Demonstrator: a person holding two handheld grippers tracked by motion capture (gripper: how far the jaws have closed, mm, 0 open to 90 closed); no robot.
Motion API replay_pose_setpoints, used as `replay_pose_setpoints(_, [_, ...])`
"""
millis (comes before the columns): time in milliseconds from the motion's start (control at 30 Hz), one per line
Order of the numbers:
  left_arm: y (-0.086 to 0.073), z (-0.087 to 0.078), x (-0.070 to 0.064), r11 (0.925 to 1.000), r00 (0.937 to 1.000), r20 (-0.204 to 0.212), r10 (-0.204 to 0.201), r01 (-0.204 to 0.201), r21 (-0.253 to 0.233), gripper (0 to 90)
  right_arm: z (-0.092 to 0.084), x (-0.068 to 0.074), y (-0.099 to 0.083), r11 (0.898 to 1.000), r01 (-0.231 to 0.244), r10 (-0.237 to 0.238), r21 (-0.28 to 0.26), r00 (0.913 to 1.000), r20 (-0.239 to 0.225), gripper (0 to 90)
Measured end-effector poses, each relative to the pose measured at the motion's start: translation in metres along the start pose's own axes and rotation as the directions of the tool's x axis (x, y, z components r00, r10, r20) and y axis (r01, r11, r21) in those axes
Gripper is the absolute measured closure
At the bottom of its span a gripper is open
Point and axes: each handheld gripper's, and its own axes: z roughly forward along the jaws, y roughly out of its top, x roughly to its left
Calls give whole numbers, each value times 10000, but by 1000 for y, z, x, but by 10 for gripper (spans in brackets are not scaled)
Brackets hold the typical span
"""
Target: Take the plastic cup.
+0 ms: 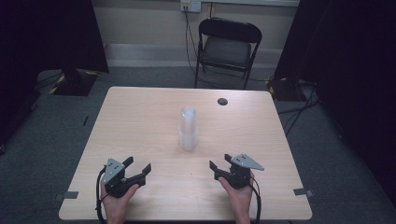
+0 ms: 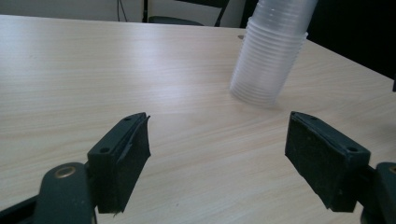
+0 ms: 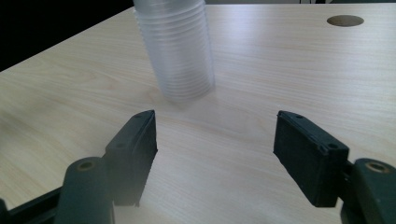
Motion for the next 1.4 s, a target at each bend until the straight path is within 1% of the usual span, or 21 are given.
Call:
replay_pose_setpoints(33, [0, 0, 0, 10000, 10000, 0, 0, 0, 0, 219, 1, 2, 0, 10000, 23, -23, -10, 10000, -75, 298])
replay_pose_setpoints(67, [4, 2, -2, 9999, 9999, 159, 24, -22, -113, 219, 1, 4, 0, 10000, 47, -46, 24, 9998, -171, 297])
replay_pose_setpoints(167, [9, 5, -4, 9997, 9994, 233, 242, -240, -101, 218, 2, 9, 0, 9999, 164, -164, 26, 9996, -214, 297])
replay_pose_setpoints(267, [22, 18, -5, 9990, 9981, 430, 450, -448, -62, 216, 1, 16, -1, 9997, 231, -229, 36, 9988, -429, 297])
replay_pose_setpoints(300, [22, 18, -5, 9990, 9981, 430, 450, -448, -62, 210, 1, 17, -1, 9997, 249, -246, 69, 9986, -460, 297])
replay_pose_setpoints(333, [30, 25, -7, 9980, 9967, 524, 627, -629, 20, 194, 1, 17, -2, 9996, 276, -272, 81, 9986, -446, 297])
replay_pose_setpoints(467, [45, 35, -10, 9953, 9917, 866, 950, -962, 102, 167, 0, 20, -7, 9996, 225, -213, 168, 9976, -666, 297])
replay_pose_setpoints(567, [52, 40, -13, 9939, 9897, 931, 1088, -1099, 63, 163, -2, 22, -8, 9995, 253, -242, 165, 9974, -676, 297])
replay_pose_setpoints(633, [62, 46, -16, 9927, 9846, 1276, 1196, -1203, -20, 164, -5, 23, -9, 9997, 202, -193, 124, 9976, -666, 292])
replay_pose_setpoints(700, [65, 49, -17, 9926, 9839, 1319, 1206, -1216, 0, 164, -6, 23, -9, 9997, 192, -184, 117, 9975, -679, 289])
replay_pose_setpoints(733, [71, 53, -20, 9900, 9815, 1304, 1399, -1413, 14, 164, -8, 23, -10, 9998, 164, -158, 79, 9975, -696, 289])
replay_pose_setpoints(833, [76, 57, -21, 9903, 9818, 1298, 1386, -1388, -78, 182, -10, 23, -12, 9998, 155, -147, 106, 9974, -702, 288])
replay_pose_setpoints(867, [80, 62, -19, 9909, 9814, 1378, 1337, -1298, -366, 208, -10, 23, -13, 9998, 150, -142, 105, 9973, -724, 288])
replay_pose_setpoints(900, [80, 62, -19, 9909, 9814, 1378, 1337, -1298, -366, 243, -10, 23, -13, 9998, 150, -142, 105, 9973, -724, 288])
replay_pose_setpoints(967, [85, 68, -18, 9921, 9842, 1265, 1236, -1196, -388, 245, -10, 23, -15, 9995, 211, -196, 215, 9977, -653, 284])
replay_pose_setpoints(1000, [86, 69, -18, 9918, 9828, 1358, 1249, -1198, -453, 242, -11, 24, -16, 9995, 201, -185, 237, 9978, -639, 282])
replay_pose_setpoints(1133, [95, 76, -21, 9882, 9786, 1382, 1526, -1493, -338, 225, -13, 23, -17, 9996, 192, -178, 221, 9978, -632, 278])
replay_pose_setpoints(1200, [100, 80, -22, 9907, 9751, 1753, 1357, -1357, -121, 222, -14, 24, -17, 9995, 220, -206, 224, 9979, -621, 276])
replay_pose_setpoints(1267, [104, 83, -24, 9895, 9716, 1889, 1426, -1444, -42, 233, -15, 25, -18, 9994, 277, -262, 231, 9976, -634, 276])
replay_pose_setpoints(1367, [109, 90, -26, 9885, 9725, 1809, 1466, -1508, 100, 221, -16, 25, -20, 9993, 250, -234, 286, 9982, -558, 273])
replay_pose_setpoints(1400, [110, 92, -26, 9884, 9712, 1867, 1480, -1519, 70, 221, -17, 24, -20, 9992, 248, -232, 311, 9984, -513, 273])
